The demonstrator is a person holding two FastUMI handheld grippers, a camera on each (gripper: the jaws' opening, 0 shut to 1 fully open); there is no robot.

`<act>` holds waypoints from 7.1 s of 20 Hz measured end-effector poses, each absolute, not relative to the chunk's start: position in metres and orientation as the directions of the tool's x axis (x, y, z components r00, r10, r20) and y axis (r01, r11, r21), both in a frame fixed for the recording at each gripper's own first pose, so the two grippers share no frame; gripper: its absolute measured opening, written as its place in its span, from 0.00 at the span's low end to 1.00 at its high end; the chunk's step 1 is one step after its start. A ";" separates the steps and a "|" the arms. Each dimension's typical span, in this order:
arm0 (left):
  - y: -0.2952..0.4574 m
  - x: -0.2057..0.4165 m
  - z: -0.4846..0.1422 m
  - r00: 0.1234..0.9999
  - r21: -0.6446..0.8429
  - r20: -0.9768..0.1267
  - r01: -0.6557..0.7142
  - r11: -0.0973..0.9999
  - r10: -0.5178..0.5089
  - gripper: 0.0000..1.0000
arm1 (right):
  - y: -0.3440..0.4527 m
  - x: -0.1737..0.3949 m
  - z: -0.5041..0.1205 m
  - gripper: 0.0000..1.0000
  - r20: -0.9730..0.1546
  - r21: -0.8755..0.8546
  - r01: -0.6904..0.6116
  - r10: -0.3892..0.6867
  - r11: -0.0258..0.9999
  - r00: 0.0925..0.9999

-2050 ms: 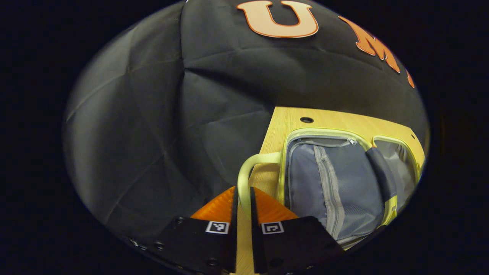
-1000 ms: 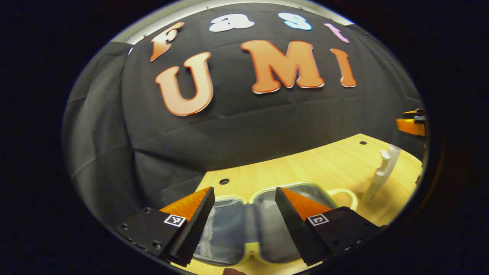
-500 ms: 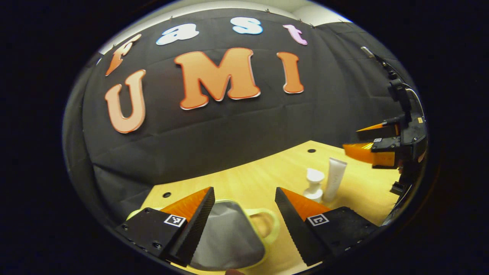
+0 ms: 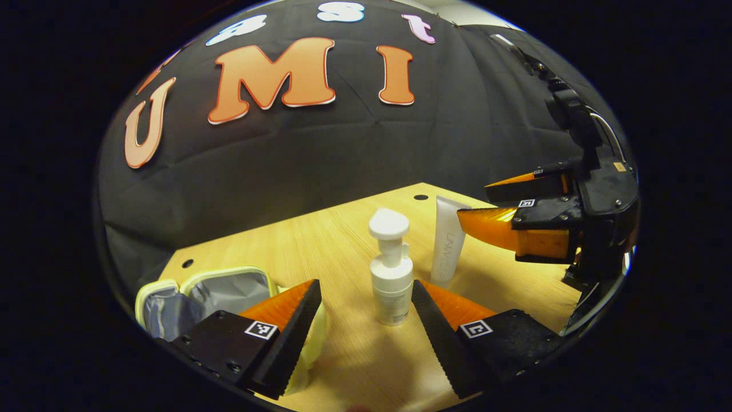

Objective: First open the suitcase, pack the skin care products into it, and then close the suitcase.

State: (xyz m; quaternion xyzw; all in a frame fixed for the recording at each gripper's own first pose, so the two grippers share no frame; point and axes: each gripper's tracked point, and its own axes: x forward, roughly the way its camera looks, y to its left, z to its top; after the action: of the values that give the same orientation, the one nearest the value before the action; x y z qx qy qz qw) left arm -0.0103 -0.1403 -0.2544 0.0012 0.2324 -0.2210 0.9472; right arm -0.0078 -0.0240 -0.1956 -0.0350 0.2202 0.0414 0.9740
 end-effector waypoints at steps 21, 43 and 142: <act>-0.170 0.035 -0.276 0.759 -0.211 -0.469 0.400 0.892 -0.452 0.57 | 0.004 0.020 -0.272 0.89 -0.501 0.009 -0.237 0.209 0.971 0.839; 0.029 0.036 -0.203 0.864 -0.106 -0.467 0.157 0.982 -0.188 0.57 | 0.072 0.026 -0.192 0.38 -0.458 0.073 -0.269 0.272 0.960 0.847; 0.475 -0.029 -0.179 0.786 -0.440 -0.613 -0.422 0.792 0.078 0.11 | 0.160 0.050 -0.117 0.80 -0.429 -0.022 -0.027 0.015 0.999 0.903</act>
State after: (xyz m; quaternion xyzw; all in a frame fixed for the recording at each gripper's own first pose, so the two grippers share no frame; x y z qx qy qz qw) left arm -0.0286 0.4746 -0.1794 -0.2906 0.2960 0.1389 0.8992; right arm 0.0496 0.1599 -0.1170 -0.0137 0.2200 0.0109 0.9753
